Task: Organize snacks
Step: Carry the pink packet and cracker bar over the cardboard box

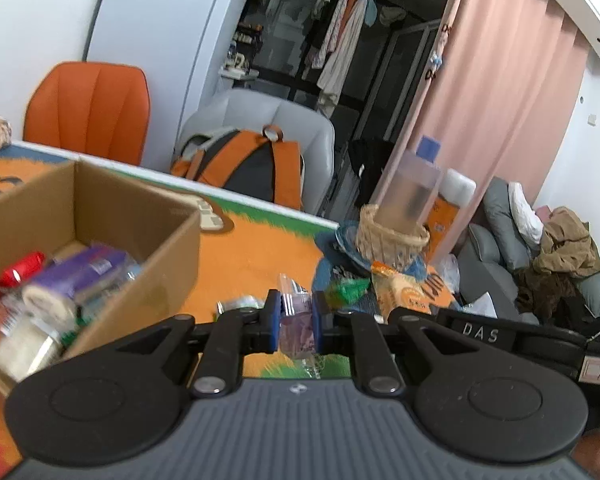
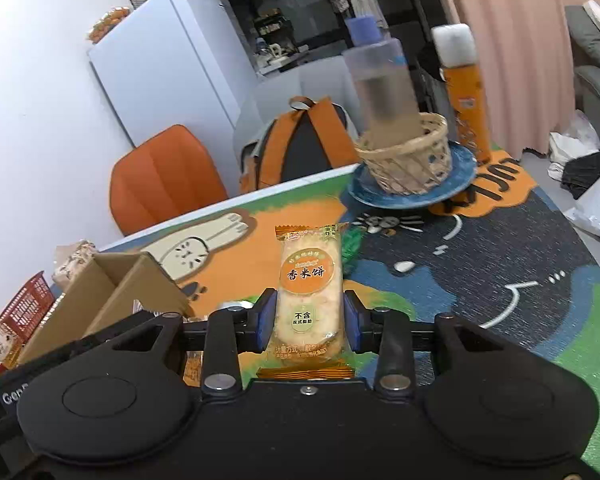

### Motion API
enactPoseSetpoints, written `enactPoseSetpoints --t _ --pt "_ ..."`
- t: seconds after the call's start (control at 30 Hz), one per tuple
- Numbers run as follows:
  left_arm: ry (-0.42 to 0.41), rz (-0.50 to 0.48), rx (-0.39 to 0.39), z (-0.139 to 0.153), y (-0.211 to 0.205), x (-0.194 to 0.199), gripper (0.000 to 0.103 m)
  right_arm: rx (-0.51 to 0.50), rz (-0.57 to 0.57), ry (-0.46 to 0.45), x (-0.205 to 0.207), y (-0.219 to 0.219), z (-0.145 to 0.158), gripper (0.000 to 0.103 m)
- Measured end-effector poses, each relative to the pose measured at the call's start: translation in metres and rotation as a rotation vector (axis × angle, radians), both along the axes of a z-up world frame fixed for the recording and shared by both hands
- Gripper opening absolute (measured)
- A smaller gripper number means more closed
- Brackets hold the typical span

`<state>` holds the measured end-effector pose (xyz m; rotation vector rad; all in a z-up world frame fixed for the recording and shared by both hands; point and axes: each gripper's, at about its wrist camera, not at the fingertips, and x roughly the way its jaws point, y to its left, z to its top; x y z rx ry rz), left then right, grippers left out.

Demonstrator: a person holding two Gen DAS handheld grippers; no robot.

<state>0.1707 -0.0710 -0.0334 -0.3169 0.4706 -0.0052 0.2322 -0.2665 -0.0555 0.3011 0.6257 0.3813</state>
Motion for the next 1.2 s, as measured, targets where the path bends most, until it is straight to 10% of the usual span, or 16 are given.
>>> enactPoseSetpoints --t 1.2 --pt "-0.033 0.245 -0.030 0.030 0.121 -0.031 0.018 0.015 0.167 -0.077 -0.007 0.108 0.041 0.036"
